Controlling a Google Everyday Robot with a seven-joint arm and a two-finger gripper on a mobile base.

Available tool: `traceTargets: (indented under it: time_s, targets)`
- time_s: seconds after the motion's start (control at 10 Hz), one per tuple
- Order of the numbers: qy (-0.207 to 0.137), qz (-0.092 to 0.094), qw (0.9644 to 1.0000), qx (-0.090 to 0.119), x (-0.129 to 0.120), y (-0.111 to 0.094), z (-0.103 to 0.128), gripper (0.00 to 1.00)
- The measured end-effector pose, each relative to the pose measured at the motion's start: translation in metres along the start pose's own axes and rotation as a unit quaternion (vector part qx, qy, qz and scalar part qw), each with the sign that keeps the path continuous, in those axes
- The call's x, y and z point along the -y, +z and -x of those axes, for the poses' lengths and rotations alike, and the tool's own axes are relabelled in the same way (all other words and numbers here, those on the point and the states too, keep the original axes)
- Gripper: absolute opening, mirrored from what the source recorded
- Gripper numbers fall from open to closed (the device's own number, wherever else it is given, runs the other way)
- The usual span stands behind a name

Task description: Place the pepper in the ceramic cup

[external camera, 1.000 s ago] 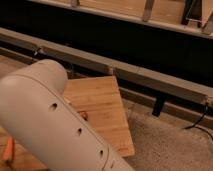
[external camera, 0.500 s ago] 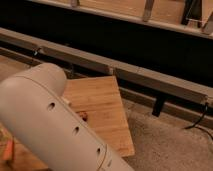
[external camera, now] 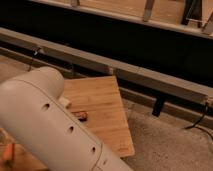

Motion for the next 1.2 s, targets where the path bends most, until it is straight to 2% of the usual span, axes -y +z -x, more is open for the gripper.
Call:
traceTargets:
  time_s: [0.6, 1.2]
  targets:
    - [-0.011, -0.007, 0.9996, -0.024, 0.001, 0.021, 0.001, 0.65]
    - [-0.014, -0.013, 0.9990, -0.040, 0.005, 0.030, 0.002, 0.65]
